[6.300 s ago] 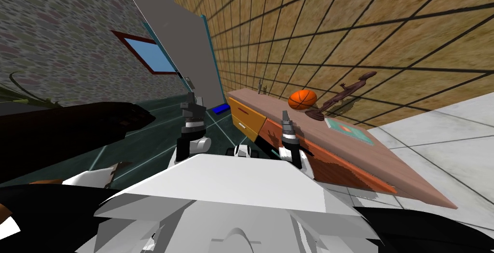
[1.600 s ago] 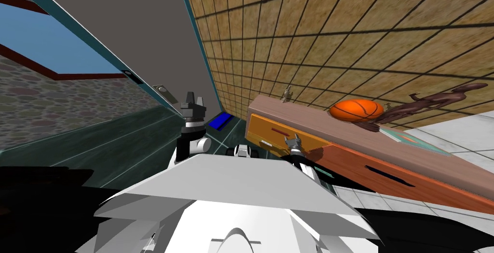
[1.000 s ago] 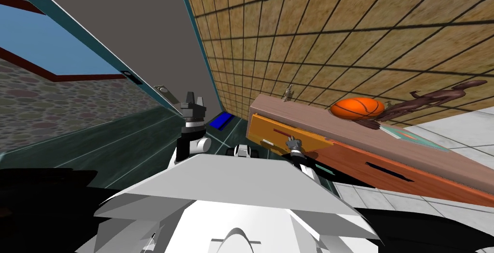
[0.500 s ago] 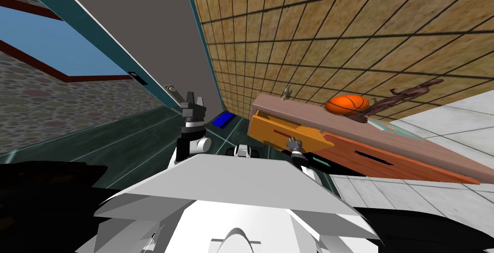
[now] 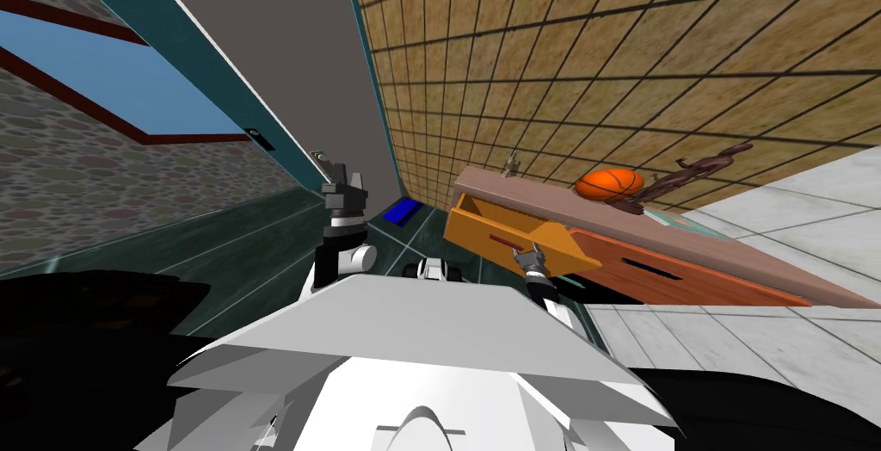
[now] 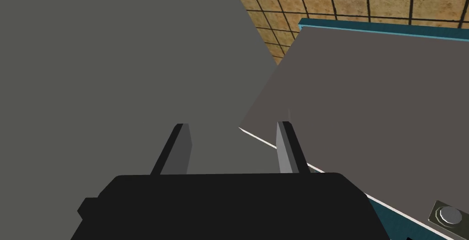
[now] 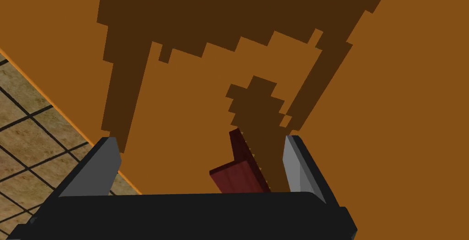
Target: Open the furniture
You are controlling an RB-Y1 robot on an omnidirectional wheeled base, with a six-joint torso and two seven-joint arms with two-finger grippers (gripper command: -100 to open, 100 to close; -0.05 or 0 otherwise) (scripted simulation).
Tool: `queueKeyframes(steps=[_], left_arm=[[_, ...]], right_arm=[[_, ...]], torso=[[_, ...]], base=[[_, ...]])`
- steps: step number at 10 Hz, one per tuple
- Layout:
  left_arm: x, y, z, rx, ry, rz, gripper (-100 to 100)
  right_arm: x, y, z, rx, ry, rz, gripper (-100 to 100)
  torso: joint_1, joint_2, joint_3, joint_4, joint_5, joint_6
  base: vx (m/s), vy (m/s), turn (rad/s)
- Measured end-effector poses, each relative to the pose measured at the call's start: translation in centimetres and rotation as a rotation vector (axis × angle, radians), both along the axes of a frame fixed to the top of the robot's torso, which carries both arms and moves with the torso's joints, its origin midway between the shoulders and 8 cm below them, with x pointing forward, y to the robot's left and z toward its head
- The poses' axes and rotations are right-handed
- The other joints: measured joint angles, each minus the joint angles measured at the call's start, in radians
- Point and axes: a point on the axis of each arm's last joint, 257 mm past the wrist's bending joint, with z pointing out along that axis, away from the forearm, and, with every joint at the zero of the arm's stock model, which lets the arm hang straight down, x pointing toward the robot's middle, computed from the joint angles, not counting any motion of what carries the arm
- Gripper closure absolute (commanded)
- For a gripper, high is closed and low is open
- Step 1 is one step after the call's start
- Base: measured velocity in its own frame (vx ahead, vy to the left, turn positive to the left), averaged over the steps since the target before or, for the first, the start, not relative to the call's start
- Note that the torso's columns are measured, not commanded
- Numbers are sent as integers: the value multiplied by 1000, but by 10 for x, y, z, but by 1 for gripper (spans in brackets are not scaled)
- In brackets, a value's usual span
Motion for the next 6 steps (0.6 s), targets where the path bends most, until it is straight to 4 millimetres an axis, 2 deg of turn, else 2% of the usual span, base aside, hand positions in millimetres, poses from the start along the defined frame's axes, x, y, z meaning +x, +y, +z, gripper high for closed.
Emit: queueKeyframes(steps=[6], left_arm=[[0, 0, 0, 0, 0, 0, 0]], right_arm=[[-12, -40, 28, 8, 7, -37, -100]], torso=[[7, 13, 7, 6, 6, 2]], base=[[-3, 40, 55]])
